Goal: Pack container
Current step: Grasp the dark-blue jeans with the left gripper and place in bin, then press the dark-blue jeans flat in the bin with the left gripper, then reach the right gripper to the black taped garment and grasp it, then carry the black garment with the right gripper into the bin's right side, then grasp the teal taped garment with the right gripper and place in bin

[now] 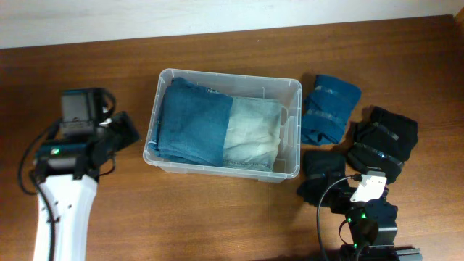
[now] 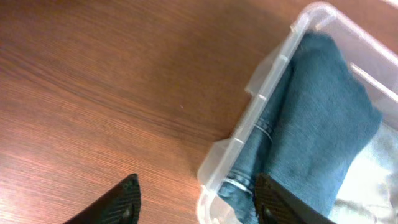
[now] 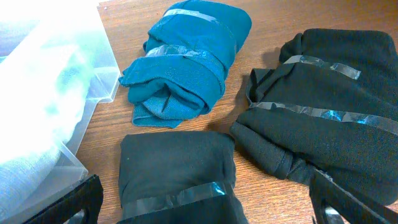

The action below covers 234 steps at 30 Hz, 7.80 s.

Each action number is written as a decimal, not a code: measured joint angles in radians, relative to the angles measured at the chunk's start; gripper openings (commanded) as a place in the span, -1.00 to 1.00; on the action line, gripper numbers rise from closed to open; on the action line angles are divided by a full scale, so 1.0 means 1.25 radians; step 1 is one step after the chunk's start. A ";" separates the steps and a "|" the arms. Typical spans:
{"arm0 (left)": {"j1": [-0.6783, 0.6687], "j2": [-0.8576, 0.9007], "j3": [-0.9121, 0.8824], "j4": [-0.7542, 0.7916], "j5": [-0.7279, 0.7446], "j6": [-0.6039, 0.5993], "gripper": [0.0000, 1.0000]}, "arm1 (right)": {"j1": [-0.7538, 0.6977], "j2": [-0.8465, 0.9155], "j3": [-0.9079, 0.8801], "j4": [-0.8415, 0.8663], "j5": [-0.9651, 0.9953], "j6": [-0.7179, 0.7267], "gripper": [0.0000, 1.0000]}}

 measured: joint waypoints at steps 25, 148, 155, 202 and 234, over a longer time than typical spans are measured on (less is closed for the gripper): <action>-0.197 0.443 0.057 0.145 0.043 0.248 -0.39 | 0.000 0.000 0.000 0.000 0.000 0.000 0.97; 0.224 0.170 0.321 -0.180 -0.013 0.217 0.99 | -0.596 1.543 0.913 -0.211 -0.446 -0.021 0.70; 0.224 0.170 0.321 -0.180 -0.013 0.217 0.99 | -0.597 1.562 0.857 -0.141 -0.478 -0.026 -0.35; 0.224 0.170 0.321 -0.180 -0.013 0.217 0.99 | 0.162 1.205 0.834 0.047 -0.547 0.446 -0.22; 0.224 0.170 0.321 -0.180 -0.012 0.217 0.99 | -0.402 1.212 0.855 -0.194 -0.494 0.164 0.97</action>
